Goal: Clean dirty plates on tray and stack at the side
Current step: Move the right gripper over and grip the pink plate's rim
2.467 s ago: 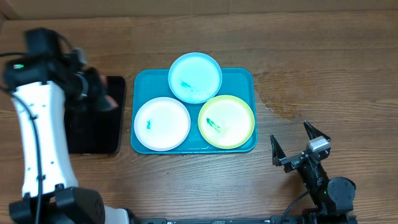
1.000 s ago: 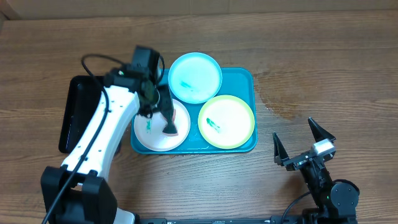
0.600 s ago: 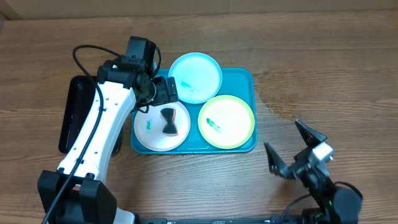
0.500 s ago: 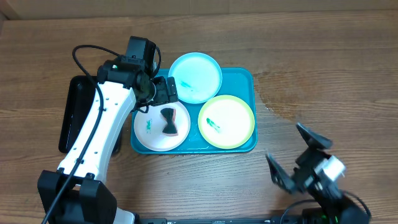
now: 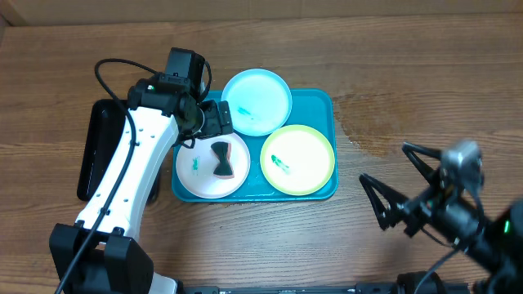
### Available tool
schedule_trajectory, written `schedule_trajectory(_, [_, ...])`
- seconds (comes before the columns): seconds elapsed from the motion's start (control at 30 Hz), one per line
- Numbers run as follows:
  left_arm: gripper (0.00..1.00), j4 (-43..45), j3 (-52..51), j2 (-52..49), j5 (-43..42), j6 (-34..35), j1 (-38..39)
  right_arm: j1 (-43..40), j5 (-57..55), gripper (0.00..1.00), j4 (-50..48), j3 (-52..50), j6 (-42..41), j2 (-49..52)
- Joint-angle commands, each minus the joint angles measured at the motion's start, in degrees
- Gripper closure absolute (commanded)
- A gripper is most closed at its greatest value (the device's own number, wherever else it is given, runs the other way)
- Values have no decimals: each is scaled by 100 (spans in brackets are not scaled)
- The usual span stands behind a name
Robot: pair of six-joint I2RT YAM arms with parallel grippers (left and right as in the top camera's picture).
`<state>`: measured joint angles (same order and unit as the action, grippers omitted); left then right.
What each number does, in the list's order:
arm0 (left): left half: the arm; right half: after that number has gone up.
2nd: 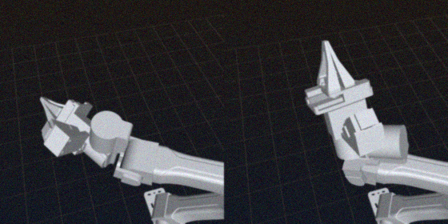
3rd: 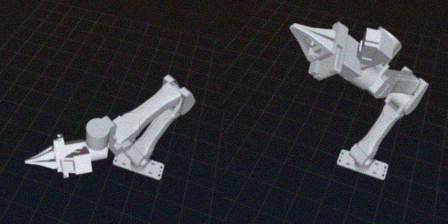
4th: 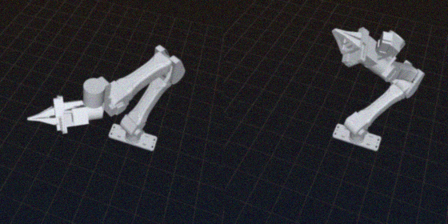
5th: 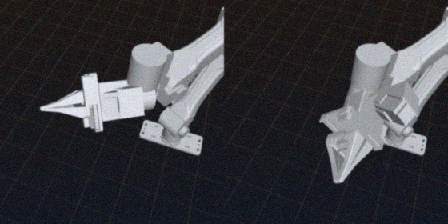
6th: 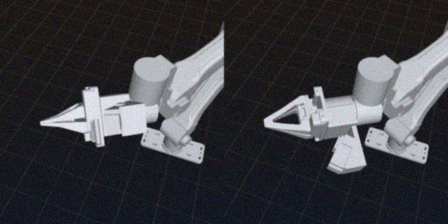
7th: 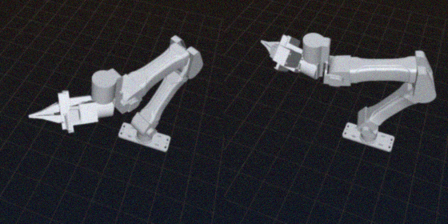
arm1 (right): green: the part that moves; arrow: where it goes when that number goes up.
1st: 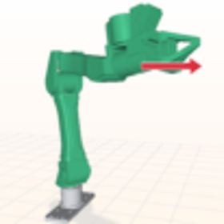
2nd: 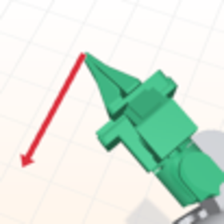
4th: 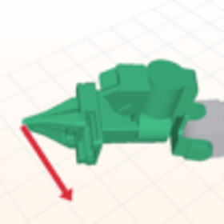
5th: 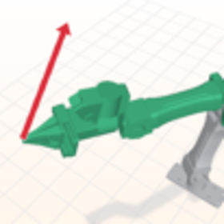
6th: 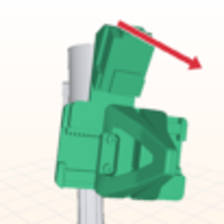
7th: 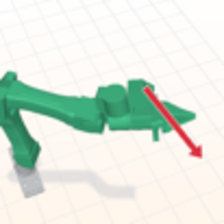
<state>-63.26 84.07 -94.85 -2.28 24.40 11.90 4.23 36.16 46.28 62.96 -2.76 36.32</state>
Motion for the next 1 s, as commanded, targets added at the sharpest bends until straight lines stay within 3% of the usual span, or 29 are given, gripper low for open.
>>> schedule_trajectory(0.0, [15, 2, 79, 9, 57, -15, -37, 22, 1163, 0, 186, 802, 267, 916])
schedule_trajectory(0.13, [20, -44, 79, 7, 59, -15, -37, 94, 2024, 0, -295, 1296, -389, 1843])
schedule_trajectory(0.27, [22, -98, 79, 4, 63, -15, -37, 592, 1259, 0, 286, 1832, -804, 2726])
schedule_trajectory(0.33, [31, -107, 79, 4, 83, -15, -37, 999, 750, 0, 861, 2194, -763, 3318])
schedule_trajectory(0.4, [33, -105, 79, 4, 83, -15, -37, 1425, 348, 0, 1224, 2481, -496, 3917])
schedule_trajectory(0.5, [34, -125, 79, 4, 133, -17, -48, 1908, 293, 0, 933, 2529, -319, 4601])
schedule_trajectory(0.57, [43, -155, 79, 4, 140, -17, -103, 2109, 243, 0, 752, 2524, -304, 4966])
schedule_trajectory(0.6, [46, -170, 79, 4, 138, -15, -138, 2186, 146, 7, 640, 2520, -302, 5152])
schedule_trajectory(0.63, [47, -188, 79, 4, 131, -15, -184, 2275, -26, 26, 516, 2520, -304, 5368])
schedule_trajectory(0.67, [47, -210, 79, 4, 125, -15, -232, 2350, -199, 36, 428, 2518, -321, 5569])
schedule_trajectory(0.9, [45, -422, 74, 4, 114, -109, -603, 2857, -1528, 38, -131, 2518, -1207, 6916])
schedule_trajectory(0.97, [45, -415, 68, 4, 76, -238, -627, 2988, -1751, 43, -330, 2518, -1414, 7228])
